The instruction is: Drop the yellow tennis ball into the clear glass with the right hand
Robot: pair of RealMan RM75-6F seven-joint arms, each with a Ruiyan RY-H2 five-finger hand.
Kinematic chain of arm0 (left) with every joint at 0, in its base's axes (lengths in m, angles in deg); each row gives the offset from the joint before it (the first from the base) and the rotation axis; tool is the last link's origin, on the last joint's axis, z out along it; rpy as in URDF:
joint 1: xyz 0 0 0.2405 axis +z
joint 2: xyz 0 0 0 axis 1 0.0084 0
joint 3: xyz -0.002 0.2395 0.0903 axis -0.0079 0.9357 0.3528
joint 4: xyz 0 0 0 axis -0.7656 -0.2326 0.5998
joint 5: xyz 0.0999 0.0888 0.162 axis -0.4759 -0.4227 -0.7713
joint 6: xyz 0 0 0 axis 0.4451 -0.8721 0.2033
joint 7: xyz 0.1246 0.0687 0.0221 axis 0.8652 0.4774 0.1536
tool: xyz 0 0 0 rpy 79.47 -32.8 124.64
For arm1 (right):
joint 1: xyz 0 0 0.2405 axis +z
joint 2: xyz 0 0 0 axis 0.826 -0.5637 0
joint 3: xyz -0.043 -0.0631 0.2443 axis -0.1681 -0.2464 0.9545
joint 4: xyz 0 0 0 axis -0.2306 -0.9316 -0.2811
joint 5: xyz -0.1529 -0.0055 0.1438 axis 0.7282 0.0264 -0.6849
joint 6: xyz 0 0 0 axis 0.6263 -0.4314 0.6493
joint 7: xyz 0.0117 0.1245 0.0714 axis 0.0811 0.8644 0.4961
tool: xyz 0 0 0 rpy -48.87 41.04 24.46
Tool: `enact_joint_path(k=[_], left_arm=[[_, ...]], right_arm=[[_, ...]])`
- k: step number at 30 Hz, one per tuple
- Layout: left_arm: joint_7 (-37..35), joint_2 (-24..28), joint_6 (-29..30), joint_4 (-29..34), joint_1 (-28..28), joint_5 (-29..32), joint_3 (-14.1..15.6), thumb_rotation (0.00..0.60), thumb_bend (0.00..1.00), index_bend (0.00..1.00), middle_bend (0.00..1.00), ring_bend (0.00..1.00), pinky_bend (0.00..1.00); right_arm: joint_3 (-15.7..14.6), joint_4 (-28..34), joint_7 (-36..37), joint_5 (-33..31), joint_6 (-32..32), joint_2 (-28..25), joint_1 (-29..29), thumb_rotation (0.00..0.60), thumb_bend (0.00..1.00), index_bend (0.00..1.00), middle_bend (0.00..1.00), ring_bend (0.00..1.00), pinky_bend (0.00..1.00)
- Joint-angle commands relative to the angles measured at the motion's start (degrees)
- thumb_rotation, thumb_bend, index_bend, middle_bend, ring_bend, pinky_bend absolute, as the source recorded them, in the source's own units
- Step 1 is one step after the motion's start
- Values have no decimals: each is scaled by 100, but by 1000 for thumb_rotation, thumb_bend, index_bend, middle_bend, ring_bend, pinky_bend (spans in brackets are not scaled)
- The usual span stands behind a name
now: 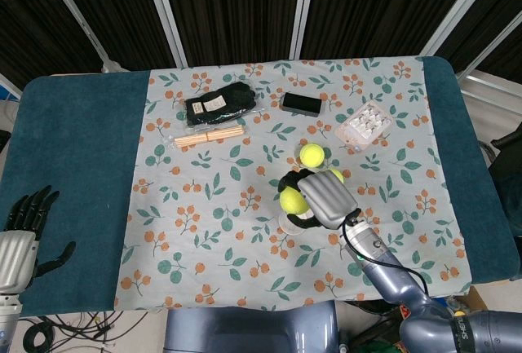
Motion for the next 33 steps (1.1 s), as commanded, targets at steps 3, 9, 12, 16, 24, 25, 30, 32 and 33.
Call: enact_joint_path(k=[3, 9, 12, 16, 24, 25, 30, 32, 33], left_arm=[[-4, 10, 9, -4, 8, -8, 6, 600, 277, 0, 0, 0, 0], [-20, 19, 25, -11, 20, -17, 14, 600, 276, 0, 0, 0, 0], [-21, 19, 15, -10, 15, -17, 13, 600, 277, 0, 0, 0, 0], [-17, 21, 5, -1, 10, -11, 10, 600, 277, 0, 0, 0, 0], [18, 3, 6, 3, 12, -23, 16, 600, 277, 0, 0, 0, 0], [22, 3, 4, 1, 12, -21, 16, 600, 277, 0, 0, 0, 0], [44, 6, -28, -4, 9, 2, 22, 600, 276, 0, 0, 0, 0], [41, 7, -23, 0, 8, -1, 19, 600, 276, 0, 0, 0, 0], [38, 7, -18, 1, 9, -1, 16, 600, 276, 0, 0, 0, 0]], right_arm=[[-2, 10, -22, -60, -53, -20, 16, 600, 440, 570, 514, 614, 698], [-21, 89, -10, -64, -104, -114, -2, 600, 440, 570, 514, 614, 698], [-31, 94, -4, -70, -106, -127, 6, 600, 440, 570, 514, 614, 698], [-36, 61, 21, -78, -85, -117, 34, 600, 440, 570, 513, 613, 698], [-81, 58, 45, -68, -99, -136, 35, 600, 440, 569, 505, 600, 698], [-95, 61, 41, -69, -94, -146, 34, 600, 440, 569, 502, 600, 697], [-143, 52, -17, -93, -78, -137, 58, 600, 431, 550, 471, 584, 697], [-144, 48, -16, -112, -71, -118, 71, 600, 419, 514, 451, 566, 695], [-146, 43, -20, -125, -62, -109, 82, 600, 408, 481, 429, 542, 692]])
